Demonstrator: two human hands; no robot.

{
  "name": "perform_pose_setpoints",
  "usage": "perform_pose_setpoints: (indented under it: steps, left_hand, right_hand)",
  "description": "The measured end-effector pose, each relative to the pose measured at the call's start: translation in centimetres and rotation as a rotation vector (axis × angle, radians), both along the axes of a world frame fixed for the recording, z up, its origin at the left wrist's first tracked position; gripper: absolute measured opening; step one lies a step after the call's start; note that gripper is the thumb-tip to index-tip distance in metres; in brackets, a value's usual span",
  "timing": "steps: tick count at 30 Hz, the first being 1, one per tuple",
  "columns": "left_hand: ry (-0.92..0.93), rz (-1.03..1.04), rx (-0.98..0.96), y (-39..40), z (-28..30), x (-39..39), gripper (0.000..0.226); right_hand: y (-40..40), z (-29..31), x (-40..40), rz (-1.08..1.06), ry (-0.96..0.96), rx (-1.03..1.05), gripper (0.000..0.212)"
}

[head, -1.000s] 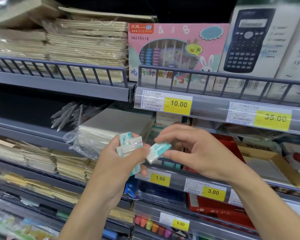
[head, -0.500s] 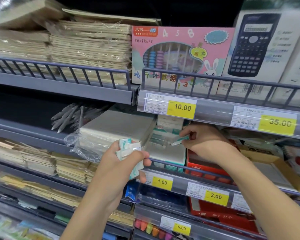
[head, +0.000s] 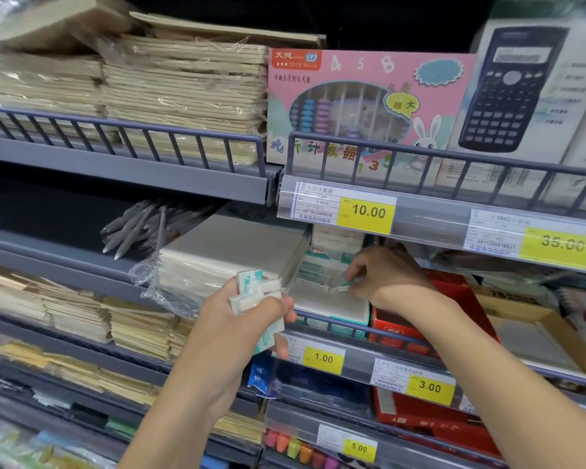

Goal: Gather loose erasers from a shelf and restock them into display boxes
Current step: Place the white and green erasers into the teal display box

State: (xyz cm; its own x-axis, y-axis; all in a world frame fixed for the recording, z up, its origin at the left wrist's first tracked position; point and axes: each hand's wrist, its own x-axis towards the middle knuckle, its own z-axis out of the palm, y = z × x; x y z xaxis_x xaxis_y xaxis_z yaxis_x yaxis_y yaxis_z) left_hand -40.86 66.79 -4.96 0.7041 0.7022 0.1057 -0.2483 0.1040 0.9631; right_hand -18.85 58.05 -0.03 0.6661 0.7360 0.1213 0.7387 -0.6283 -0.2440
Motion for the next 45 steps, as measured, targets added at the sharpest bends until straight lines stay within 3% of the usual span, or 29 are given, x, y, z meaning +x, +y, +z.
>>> perform_pose_setpoints:
  steps: [13, 15, 18, 22, 26, 31, 35, 40, 45]
  left_hand:
    - [0.004, -0.076, 0.012, -0.8, 0.9, -0.5, 0.010]
    - [0.007, -0.084, 0.017, -0.8, 0.8, -0.5, 0.016]
    - [0.023, -0.092, 0.040, -1.1, 0.6, -0.3, 0.026]
    - [0.073, -0.131, 0.097, -2.1, 0.6, 0.4, 0.027]
    - [0.126, -0.130, 0.157, -3.3, 1.5, 1.0, 0.025]
    - [0.129, -0.066, 0.128, -4.0, 2.2, 0.9, 0.041]
    - [0.081, 0.038, 0.065, -4.1, 2.2, 1.0, 0.024]
    - [0.058, 0.044, 0.090, -2.4, 2.3, 0.9, 0.019]
    - [0.037, -0.044, 0.101, 0.1, 2.5, 1.1, 0.021]
  right_hand:
    - [-0.5, 1.4, -0.9, 0.008, 0.010, -0.115, 0.011]
    - [-1.7, 1.1, -1.5, 0.040, -0.002, 0.027, 0.014]
    - [-4.5, 0.3, -4.2, 0.246, 0.175, 0.379, 0.015]
    - [-6.1, -0.4, -6.8, 0.535, 0.495, 0.486, 0.024]
    - [-6.2, -0.6, -6.8, 0.536, 0.548, 0.637, 0.013]
    - [-6.6, -1.1, -5.8, 0.533, 0.741, 0.819, 0.004]
    - [-6.5, -2.1, -5.3, 0.481, 0.866, 0.915, 0.014]
    - [-6.8, -2.6, -5.3, 0.519, 0.642, 0.766, 0.043]
    - [-5.8, -2.2, -5.9, 0.445, 0.472, 0.752, 0.033]
